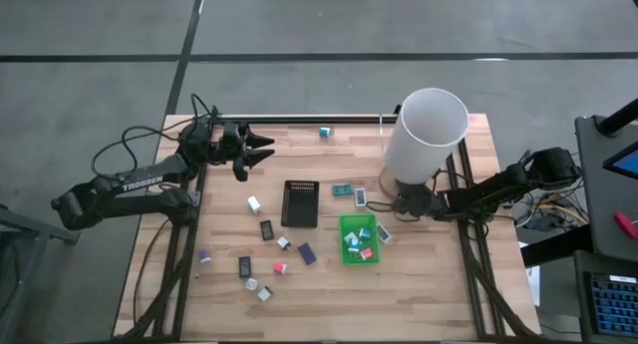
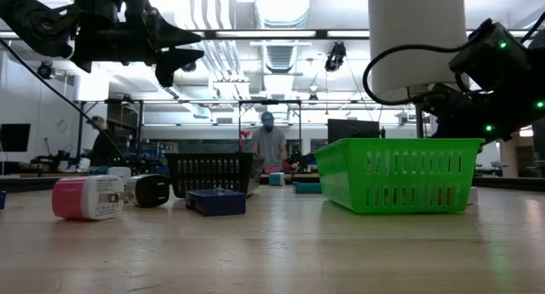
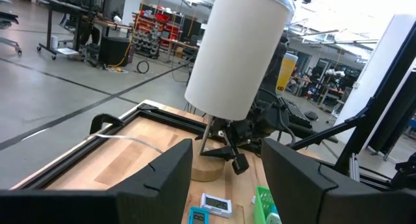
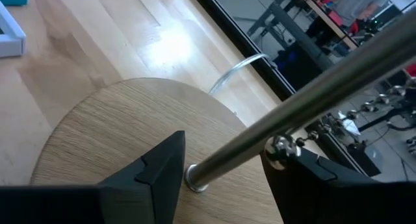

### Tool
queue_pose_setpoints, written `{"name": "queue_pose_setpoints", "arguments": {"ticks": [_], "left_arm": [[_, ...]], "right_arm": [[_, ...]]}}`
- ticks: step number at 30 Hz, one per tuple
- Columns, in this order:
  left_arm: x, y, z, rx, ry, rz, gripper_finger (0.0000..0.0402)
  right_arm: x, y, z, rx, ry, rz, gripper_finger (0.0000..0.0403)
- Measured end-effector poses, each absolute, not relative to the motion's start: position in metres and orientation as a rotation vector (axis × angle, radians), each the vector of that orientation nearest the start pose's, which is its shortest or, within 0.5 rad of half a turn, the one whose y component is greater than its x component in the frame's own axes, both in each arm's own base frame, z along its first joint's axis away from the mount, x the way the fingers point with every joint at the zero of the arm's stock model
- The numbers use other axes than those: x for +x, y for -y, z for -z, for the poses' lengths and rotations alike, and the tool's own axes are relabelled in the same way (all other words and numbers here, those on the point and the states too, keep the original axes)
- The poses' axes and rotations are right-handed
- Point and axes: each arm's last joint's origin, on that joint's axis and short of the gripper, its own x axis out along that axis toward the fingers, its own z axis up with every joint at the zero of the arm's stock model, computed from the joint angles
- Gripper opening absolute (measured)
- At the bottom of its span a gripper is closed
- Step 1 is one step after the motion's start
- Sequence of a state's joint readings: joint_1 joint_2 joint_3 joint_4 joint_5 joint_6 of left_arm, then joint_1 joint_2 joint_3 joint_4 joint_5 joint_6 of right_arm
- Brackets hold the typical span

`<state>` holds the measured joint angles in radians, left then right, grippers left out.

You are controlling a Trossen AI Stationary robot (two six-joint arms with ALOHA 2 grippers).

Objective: Pick & Place Office items
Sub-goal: Adjust the white lamp

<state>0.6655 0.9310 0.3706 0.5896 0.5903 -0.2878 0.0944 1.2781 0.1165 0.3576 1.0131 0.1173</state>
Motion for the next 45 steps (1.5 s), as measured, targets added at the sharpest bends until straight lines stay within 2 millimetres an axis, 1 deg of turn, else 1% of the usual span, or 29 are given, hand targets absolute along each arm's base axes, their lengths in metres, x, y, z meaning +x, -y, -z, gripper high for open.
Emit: {"name": "queue_pose_setpoints", "arguments": {"ticks": [4,9,12,16,22,26,29,34,45], "left_arm": [[0.162,-0.107,-0.239,-0.271,0.034,-0.072,0.019],[0.162,-0.107,-0.239,-0.271,0.034,-0.072,0.0191],[0.162,-0.107,-0.239,-0.271,0.034,-0.071,0.019],[0.162,-0.107,-0.239,-0.271,0.034,-0.071,0.0191],[0.162,-0.107,-0.239,-0.271,0.034,-0.071,0.019],[0.162,-0.107,-0.239,-0.271,0.034,-0.071,0.0191],[0.162,-0.107,-0.239,-0.271,0.034,-0.071,0.0191],[0.162,-0.107,-0.239,-0.271,0.034,-0.07,0.0191],[0.162,-0.107,-0.239,-0.271,0.034,-0.07,0.0191]], "right_arm": [[0.156,0.009,-0.096,-0.338,-0.653,0.896,0.0198],[0.157,0.009,-0.096,-0.331,-0.654,0.88,0.019],[0.16,0.007,-0.099,-0.312,-0.64,0.863,0.019],[0.165,0.006,-0.105,-0.227,-0.573,0.876,0.019],[0.162,0.008,-0.106,-0.058,-0.465,0.981,0.019],[0.161,0.008,-0.107,0.002,-0.421,1.01,0.019],[0.16,0.007,-0.104,0.024,-0.425,1.005,0.019],[0.155,0.005,-0.097,0.014,-0.534,0.949,0.0198],[0.152,0.005,-0.094,0.129,-0.514,0.967,0.0203]]}}
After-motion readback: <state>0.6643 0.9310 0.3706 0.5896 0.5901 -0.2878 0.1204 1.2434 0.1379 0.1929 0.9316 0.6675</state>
